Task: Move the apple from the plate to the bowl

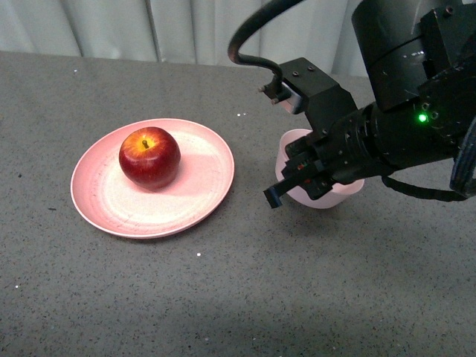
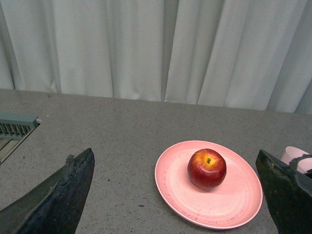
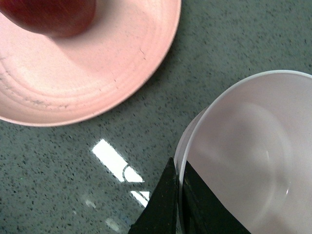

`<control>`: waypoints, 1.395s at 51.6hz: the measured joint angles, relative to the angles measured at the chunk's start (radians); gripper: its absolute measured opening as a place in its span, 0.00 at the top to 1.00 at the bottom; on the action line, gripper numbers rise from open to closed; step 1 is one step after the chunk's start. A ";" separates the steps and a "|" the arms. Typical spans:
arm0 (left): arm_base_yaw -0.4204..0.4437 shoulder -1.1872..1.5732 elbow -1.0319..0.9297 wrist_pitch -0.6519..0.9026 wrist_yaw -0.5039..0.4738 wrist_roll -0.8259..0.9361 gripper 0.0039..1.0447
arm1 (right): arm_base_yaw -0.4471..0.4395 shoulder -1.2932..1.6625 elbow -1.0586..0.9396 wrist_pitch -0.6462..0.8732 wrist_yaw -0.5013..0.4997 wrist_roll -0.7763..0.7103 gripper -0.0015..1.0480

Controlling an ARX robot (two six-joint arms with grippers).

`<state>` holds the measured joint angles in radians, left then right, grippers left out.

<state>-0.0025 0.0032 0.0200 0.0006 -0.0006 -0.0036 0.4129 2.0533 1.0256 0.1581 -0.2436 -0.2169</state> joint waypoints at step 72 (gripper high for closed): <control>0.000 0.000 0.000 0.000 0.000 0.000 0.06 | -0.049 -0.178 -0.159 0.322 0.073 0.074 0.10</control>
<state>-0.0025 0.0032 0.0200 0.0006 -0.0006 -0.0036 0.3637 1.8751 0.8665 0.4801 -0.1707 -0.1425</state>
